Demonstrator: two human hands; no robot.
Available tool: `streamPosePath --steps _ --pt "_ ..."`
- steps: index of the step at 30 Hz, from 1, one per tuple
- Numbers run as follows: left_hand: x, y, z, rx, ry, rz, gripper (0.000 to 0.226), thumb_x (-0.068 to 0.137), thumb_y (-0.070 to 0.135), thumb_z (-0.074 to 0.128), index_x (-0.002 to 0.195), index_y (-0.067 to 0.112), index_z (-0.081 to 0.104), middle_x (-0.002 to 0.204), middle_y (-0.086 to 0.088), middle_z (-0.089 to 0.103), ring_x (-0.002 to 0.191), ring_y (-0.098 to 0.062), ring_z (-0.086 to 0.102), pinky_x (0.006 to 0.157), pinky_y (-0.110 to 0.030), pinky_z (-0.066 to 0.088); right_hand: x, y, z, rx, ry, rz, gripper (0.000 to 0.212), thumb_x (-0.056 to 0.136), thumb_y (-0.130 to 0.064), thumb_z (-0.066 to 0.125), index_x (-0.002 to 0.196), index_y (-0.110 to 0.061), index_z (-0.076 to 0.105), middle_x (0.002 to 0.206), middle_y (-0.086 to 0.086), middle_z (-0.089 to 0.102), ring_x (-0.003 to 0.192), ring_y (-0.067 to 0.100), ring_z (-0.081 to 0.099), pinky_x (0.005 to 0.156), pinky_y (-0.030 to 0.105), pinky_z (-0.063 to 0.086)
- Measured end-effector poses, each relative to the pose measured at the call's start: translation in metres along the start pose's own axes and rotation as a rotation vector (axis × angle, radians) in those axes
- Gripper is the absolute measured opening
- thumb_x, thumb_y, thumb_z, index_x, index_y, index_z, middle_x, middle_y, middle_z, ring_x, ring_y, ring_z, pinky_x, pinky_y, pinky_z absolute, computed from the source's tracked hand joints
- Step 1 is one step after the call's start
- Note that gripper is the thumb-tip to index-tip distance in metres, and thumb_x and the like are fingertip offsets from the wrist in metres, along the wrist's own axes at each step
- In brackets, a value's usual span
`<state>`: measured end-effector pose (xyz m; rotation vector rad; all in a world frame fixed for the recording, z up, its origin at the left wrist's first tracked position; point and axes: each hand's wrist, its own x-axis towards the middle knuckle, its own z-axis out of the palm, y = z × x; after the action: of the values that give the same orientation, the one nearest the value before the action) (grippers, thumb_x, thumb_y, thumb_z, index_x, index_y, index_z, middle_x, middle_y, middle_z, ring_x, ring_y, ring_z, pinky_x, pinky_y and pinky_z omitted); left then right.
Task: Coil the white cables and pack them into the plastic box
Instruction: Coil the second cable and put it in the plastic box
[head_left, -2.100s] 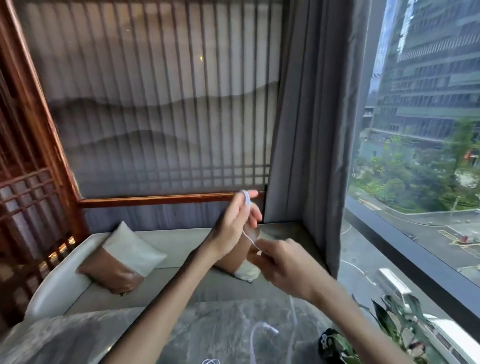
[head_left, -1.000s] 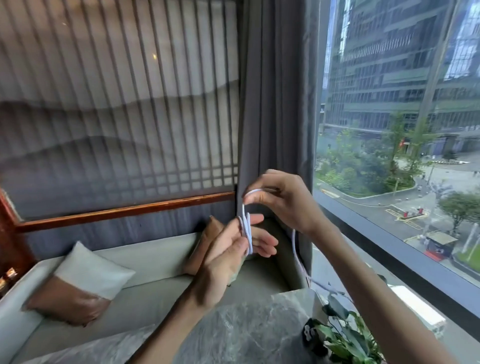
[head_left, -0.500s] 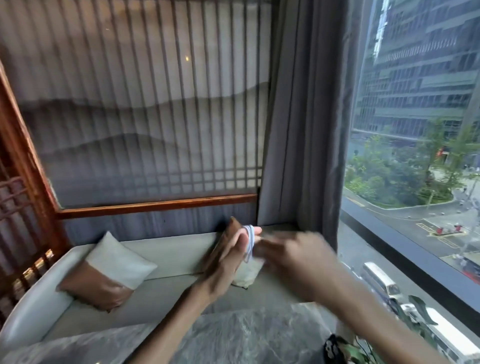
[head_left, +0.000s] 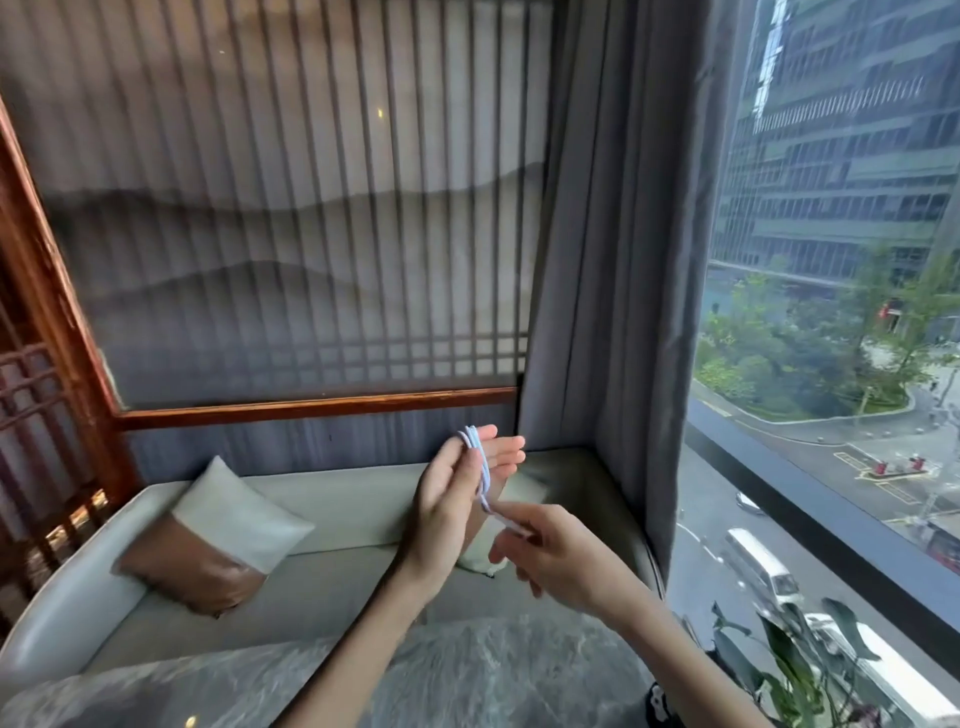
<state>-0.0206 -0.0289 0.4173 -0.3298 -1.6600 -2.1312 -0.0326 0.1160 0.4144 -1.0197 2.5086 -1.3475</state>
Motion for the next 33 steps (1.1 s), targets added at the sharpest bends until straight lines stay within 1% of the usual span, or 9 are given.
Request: streamPosePath --steps 2,5,8,12,15,17,21,26,33 --pt "-0.003 -0.011 -0.005 0.214 -0.014 -0.014 0.031 0.105 0.010 0.032 0.125 -0.003 0.052 0.115 -0.015 0.071 0.109 -0.023 0.068 0.095 -0.029 0.053 -0.007 0.002 0.008 -0.227 0.068 -0.021 0.016 0.095 -0.023 0.051 0.088 -0.016 0.064 0.064 -0.010 0.064 0.053 0.009 0.053 0.059 0.032 0.046" --pt "-0.011 -0.020 -0.005 0.388 -0.085 -0.118 0.034 0.104 0.021 0.036 0.115 -0.004 0.056 0.117 -0.018 0.067 0.106 -0.027 0.065 0.090 -0.033 0.053 -0.011 0.001 0.012 -0.485 0.288 -0.173 0.018 0.097 -0.034 0.054 0.098 -0.023 0.069 0.093 -0.006 0.070 0.083 0.017 0.063 0.073 0.034 0.050" --pt "-0.013 -0.016 -0.006 0.343 -0.106 -0.137 0.047 0.101 0.038 0.039 0.108 -0.002 0.062 0.106 -0.022 0.067 0.090 -0.024 0.063 0.076 -0.029 0.052 -0.015 0.007 0.009 -0.521 0.447 -0.366 0.013 0.094 -0.031 0.061 0.104 -0.024 0.067 0.102 -0.009 0.061 0.092 0.014 0.055 0.079 0.026 0.049" --pt "-0.013 0.000 0.000 0.353 -0.199 -0.114 0.042 0.097 0.040 0.041 0.087 0.009 0.068 0.080 -0.013 0.068 0.078 -0.014 0.062 0.071 -0.029 0.047 -0.017 0.018 0.002 -0.420 0.424 -0.568 0.011 0.088 -0.017 0.070 0.099 -0.014 0.067 0.133 0.002 0.055 0.133 0.020 0.044 0.108 0.029 0.038" --pt "-0.014 0.004 0.003 0.425 -0.243 -0.144 0.042 0.096 0.045 0.042 0.087 0.015 0.070 0.087 -0.016 0.072 0.085 -0.032 0.069 0.071 -0.038 0.048 -0.020 0.019 0.000 -0.216 0.322 -0.503 0.009 0.091 -0.015 0.065 0.099 -0.015 0.062 0.144 -0.005 0.049 0.109 0.000 0.059 0.089 0.021 0.046" --pt "-0.014 0.006 0.003 0.402 -0.283 -0.175 0.047 0.098 0.044 0.042 0.095 0.005 0.068 0.092 -0.029 0.070 0.088 -0.042 0.068 0.070 -0.041 0.048 -0.023 0.023 0.002 -0.136 0.338 -0.470 0.010 0.092 -0.018 0.065 0.102 -0.017 0.063 0.142 -0.011 0.048 0.108 0.004 0.062 0.088 0.027 0.051" --pt "-0.009 0.011 0.006 0.474 -0.336 -0.168 0.052 0.098 0.044 0.043 0.095 -0.003 0.067 0.086 -0.035 0.068 0.068 -0.030 0.061 0.061 -0.035 0.042 -0.029 0.028 0.007 0.020 0.402 -0.437 0.009 0.093 -0.023 0.066 0.103 -0.023 0.067 0.133 -0.011 0.055 0.123 0.022 0.058 0.093 0.041 0.053" --pt "-0.010 0.012 0.028 0.476 -0.216 -0.124 0.041 0.104 0.021 0.042 0.083 -0.008 0.063 0.064 -0.021 0.059 0.045 -0.007 0.053 0.046 -0.018 0.041 -0.031 0.031 0.014 0.175 0.566 -0.285 0.009 0.092 -0.024 0.068 0.100 -0.022 0.072 0.117 -0.005 0.062 0.095 0.021 0.067 0.082 0.046 0.055" --pt "-0.014 0.012 0.047 0.344 -0.170 -0.165 0.033 0.105 0.011 0.034 0.101 -0.016 0.053 0.083 -0.010 0.063 0.067 0.004 0.062 0.062 -0.009 0.048 -0.026 0.030 0.000 0.344 0.624 -0.113 0.012 0.094 -0.029 0.065 0.104 -0.022 0.068 0.099 0.001 0.072 0.095 0.020 0.070 0.084 0.046 0.057"
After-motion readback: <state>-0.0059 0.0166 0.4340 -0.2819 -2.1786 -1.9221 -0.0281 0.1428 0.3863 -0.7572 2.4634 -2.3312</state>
